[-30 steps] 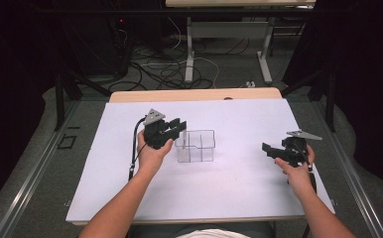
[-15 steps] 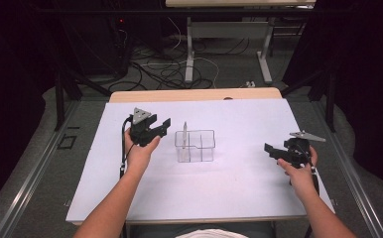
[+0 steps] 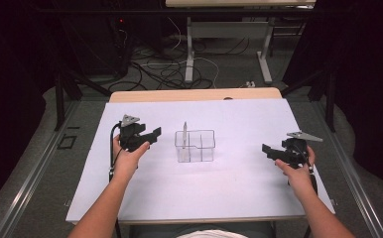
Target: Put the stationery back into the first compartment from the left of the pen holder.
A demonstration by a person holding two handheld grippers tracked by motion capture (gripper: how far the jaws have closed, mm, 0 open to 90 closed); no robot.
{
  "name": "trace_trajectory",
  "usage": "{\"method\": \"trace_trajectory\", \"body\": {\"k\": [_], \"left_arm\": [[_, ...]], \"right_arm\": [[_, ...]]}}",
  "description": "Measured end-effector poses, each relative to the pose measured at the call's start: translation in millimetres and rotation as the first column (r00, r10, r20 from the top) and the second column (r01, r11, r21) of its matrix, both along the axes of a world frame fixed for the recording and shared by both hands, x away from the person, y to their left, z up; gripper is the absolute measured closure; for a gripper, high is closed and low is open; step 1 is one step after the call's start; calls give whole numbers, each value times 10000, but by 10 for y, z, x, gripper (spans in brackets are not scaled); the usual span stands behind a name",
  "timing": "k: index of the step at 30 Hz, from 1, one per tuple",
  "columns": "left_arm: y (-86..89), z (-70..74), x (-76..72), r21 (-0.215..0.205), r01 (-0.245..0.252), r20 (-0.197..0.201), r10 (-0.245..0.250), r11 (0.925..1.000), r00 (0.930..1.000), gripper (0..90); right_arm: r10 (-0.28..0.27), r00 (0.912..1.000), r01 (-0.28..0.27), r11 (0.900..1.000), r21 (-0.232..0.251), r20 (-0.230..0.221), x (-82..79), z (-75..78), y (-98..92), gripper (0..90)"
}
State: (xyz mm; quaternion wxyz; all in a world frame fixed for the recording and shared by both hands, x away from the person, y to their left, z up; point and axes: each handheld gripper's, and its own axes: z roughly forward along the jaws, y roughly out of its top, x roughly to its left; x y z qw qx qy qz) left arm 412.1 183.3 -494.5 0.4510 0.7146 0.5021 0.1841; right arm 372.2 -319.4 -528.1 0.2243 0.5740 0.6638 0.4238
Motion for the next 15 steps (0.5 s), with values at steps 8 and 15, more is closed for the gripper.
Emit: {"method": "trace_trajectory", "body": {"k": [8,15], "left_arm": [[162,-103,-147,550,-128,-594,161,9984,9981,154],[333,-157,-243,444,-264,-760,297,9987,9967,57]], "right_arm": [[-128,9999,128,9999,39,36,-21,11,-18,140],[-95,10000,96,10000,-7,23,-18,5,-13,140]]}}
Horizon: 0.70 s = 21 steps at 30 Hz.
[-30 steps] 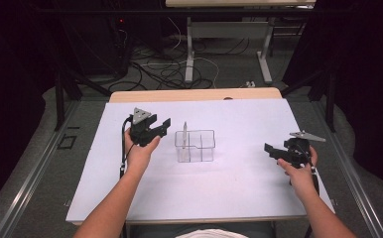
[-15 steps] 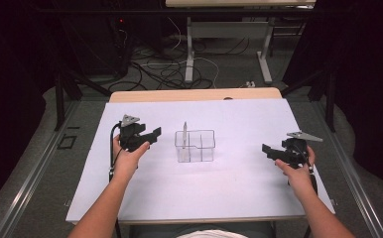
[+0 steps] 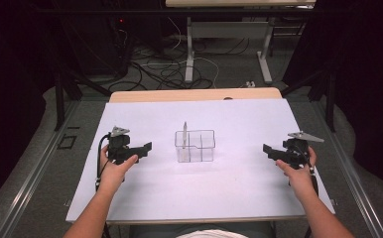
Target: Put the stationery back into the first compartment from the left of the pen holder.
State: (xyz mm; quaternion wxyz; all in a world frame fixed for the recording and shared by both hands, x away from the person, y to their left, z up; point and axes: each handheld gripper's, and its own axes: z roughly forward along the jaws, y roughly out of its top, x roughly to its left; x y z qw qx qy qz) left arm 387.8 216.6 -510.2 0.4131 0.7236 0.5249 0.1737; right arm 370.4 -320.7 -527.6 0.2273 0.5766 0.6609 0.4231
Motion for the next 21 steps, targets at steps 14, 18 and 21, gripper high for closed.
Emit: {"method": "trace_trajectory", "body": {"k": [14,18,21], "left_arm": [[284,-111,-134,-157,-717,-401,710,9973,9967,3],[353,-170,-115,26,-777,-259,778,9970,9966,3],[392,-199,-104,236,-864,-177,869,9960,9961,3]], "right_arm": [[152,9999,-153,9998,-123,-48,2,-18,30,140],[184,9998,-186,9997,-185,-82,12,-30,47,140],[233,9996,-236,9995,-214,-155,16,-37,64,140]]}}
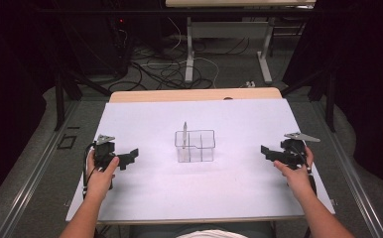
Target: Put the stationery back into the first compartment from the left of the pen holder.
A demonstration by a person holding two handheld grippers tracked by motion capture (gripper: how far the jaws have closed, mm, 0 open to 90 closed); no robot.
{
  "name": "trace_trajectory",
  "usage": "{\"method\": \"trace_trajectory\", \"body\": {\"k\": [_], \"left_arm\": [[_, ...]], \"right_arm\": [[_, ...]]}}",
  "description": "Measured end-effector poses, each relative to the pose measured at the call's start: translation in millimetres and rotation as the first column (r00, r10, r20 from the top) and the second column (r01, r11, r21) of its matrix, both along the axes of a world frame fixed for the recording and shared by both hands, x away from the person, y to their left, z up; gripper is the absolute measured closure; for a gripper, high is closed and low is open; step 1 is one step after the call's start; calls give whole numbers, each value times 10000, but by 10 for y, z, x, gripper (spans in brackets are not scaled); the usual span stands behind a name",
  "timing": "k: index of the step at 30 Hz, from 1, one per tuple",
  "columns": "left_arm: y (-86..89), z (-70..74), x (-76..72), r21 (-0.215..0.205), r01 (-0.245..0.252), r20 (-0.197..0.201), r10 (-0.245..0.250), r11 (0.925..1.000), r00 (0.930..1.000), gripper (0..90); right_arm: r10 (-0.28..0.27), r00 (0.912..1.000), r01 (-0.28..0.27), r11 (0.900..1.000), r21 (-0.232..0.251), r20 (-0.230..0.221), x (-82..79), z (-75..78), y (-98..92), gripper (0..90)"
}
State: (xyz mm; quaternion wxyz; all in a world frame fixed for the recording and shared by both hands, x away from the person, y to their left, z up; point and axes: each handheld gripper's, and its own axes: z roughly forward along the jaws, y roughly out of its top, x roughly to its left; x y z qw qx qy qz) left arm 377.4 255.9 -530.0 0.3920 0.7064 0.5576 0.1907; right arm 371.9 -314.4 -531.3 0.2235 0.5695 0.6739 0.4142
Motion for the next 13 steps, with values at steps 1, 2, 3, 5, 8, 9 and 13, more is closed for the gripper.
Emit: {"method": "trace_trajectory", "body": {"k": [1,2,3,5,8,9,13], "left_arm": [[15,1,1,2,7,-54,-7,10000,10000,3],[23,-3,4,-23,-28,-11,28,10000,10000,3],[32,-1,1,3,-53,-24,53,10000,10000,3],[40,1,-3,-38,-56,21,56,10000,10000,3],[40,-4,-5,-46,-66,100,66,10000,9999,3],[41,-2,-4,-43,-53,52,53,10000,10000,3],[23,-4,9,-116,-95,75,95,9999,9999,3]], "right_arm": [[30,10000,-30,10000,-39,31,3,-3,0,140],[-3,10000,3,10000,-14,-2,3,-4,7,140],[18,10000,-18,10000,-20,-1,5,-6,7,140],[20,10000,-20,10000,-12,-1,7,-8,8,140],[18,10000,-18,10000,-35,3,14,-11,5,140],[18,10000,-18,10000,-42,7,16,-12,5,140],[-12,10000,12,10000,-38,-33,20,-21,-8,140]]}}
